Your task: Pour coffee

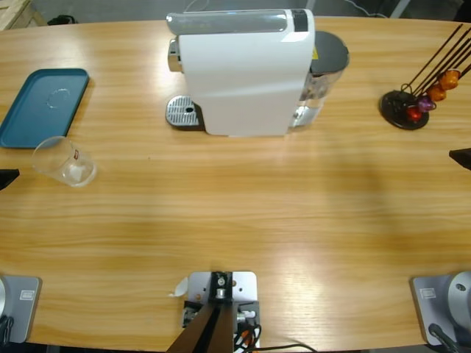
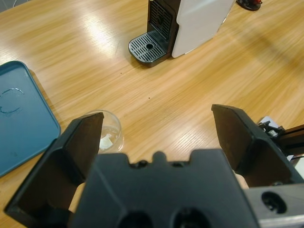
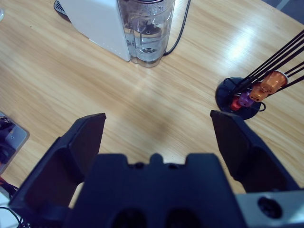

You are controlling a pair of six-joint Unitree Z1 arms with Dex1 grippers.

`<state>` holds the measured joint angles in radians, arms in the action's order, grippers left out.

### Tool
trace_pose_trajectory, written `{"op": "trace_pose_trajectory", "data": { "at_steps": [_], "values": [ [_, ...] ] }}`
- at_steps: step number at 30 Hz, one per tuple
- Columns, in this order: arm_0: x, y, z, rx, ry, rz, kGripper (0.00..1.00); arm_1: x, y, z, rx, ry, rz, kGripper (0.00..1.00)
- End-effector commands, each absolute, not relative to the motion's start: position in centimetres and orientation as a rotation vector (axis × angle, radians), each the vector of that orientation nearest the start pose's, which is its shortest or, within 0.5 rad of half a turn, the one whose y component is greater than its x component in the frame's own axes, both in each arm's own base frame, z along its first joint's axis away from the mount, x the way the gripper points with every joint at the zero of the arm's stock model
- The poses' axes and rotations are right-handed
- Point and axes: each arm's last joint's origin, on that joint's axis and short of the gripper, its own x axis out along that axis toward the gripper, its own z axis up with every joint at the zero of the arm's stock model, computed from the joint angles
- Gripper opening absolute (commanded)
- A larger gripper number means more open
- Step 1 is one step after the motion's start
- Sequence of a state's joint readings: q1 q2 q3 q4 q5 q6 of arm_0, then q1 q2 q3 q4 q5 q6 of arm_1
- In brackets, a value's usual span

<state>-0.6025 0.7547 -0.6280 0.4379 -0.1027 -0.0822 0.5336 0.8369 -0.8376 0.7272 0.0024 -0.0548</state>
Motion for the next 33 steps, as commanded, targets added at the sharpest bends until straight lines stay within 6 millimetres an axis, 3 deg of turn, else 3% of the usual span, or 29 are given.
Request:
{"op": "trace_pose_trajectory", "data": {
  "at_steps": [1, 7, 9, 10, 14, 17, 20, 28, 33],
  "values": [
    [5.5, -4.4, 30.1, 0.075, 0.605, -0.646, 0.991, 6.0, 3.4, 33.8, -0.249, 0.701, 0.513, 1.0],
    [5.7, -4.4, 30.1, 0.076, 0.611, -0.635, 0.991, 6.3, 3.6, 33.8, -0.252, 0.713, 0.513, 1.0],
    [6.7, -4.7, 30.2, 0.063, 0.621, -0.552, 0.995, 6.4, 3.6, 33.8, -0.252, 0.714, 0.513, 1.0],
    [7.5, -5.1, 31.2, 0.028, 0.586, -0.523, 0.996, 6.4, 3.7, 33.8, -0.253, 0.717, 0.513, 1.0],
    [13.4, -8.5, 37.0, -0.141, 0.596, -0.479, 0.993, 6.9, 3.9, 33.8, -0.258, 0.736, 0.512, 1.0],
    [19.2, -11.8, 38.4, -0.35, 0.726, -0.511, 0.935, 6.6, 3.8, 33.8, -0.255, 0.725, 0.513, 1.0],
    [22.6, -14.0, 38.2, -0.42, 0.797, -0.517, 0.931, 6.4, 3.7, 33.8, -0.253, 0.717, 0.513, 1.0],
    [28.6, -17.5, 36.0, -0.579, 0.942, -0.479, 0.931, 6.7, 3.8, 33.8, -0.256, 0.727, 0.513, 1.0],
    [30.6, -19.1, 34.6, -0.606, 1.017, -0.522, 0.881, 6.9, 4.0, 33.8, -0.259, 0.738, 0.512, 1.0]
  ]
}}
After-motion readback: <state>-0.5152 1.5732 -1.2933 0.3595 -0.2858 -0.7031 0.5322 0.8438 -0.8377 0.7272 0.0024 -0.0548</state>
